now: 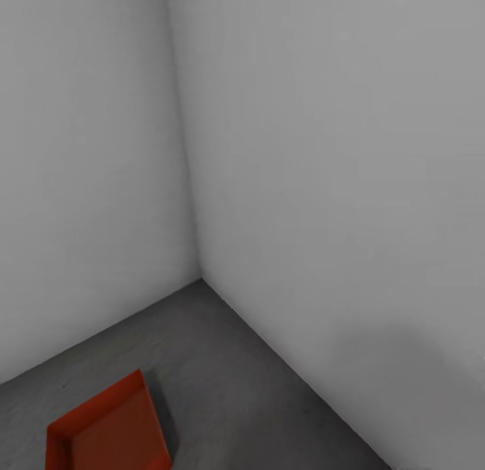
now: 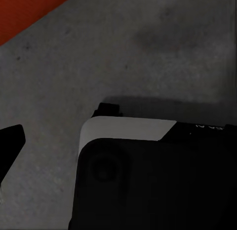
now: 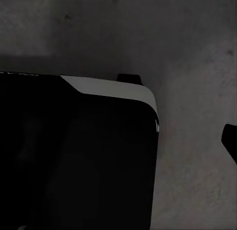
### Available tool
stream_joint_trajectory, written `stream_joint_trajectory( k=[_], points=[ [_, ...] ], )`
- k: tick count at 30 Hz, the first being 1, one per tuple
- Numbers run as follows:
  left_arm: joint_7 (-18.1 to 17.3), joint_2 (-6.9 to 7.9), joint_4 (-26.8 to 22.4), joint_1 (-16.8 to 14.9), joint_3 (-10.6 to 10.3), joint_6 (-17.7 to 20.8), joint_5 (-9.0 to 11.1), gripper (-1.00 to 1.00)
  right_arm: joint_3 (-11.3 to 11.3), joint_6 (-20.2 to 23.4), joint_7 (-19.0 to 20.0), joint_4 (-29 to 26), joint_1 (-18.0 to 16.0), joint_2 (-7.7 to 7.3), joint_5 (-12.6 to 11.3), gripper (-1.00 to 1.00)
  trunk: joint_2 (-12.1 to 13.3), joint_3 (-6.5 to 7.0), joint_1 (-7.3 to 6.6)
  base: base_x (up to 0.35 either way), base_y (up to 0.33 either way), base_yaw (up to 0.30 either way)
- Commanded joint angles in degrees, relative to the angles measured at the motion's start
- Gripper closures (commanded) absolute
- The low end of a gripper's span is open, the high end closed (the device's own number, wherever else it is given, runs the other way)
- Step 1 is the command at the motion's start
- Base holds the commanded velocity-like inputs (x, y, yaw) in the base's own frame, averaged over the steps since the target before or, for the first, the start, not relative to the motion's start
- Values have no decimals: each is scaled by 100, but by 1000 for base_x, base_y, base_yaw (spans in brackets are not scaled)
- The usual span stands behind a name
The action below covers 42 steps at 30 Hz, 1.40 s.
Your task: Move the two storage containers from the living room to the garage. In the garage, place one container on the floor and stack the other container on top of it (either order is fine).
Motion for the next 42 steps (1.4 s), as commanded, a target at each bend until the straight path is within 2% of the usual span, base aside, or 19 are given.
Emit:
stream_joint_trajectory(
  k=[1,32,42],
  points=[
    [3,-1,4,-3,20,-22,33,-100,48,-29,-3,18,-7,5,-51,-100,-4,-6,0,0,0,-239],
    [3,-1,4,-3,20,-22,33,-100,41,-29,-3,18,-7,-6,-50,-100,-4,-6,0,0,0,-245],
    [3,-1,4,-3,20,-22,33,-100,43,-29,-3,18,-7,-64,-62,-100,-4,-6,0,0,0,-266]
  ],
)
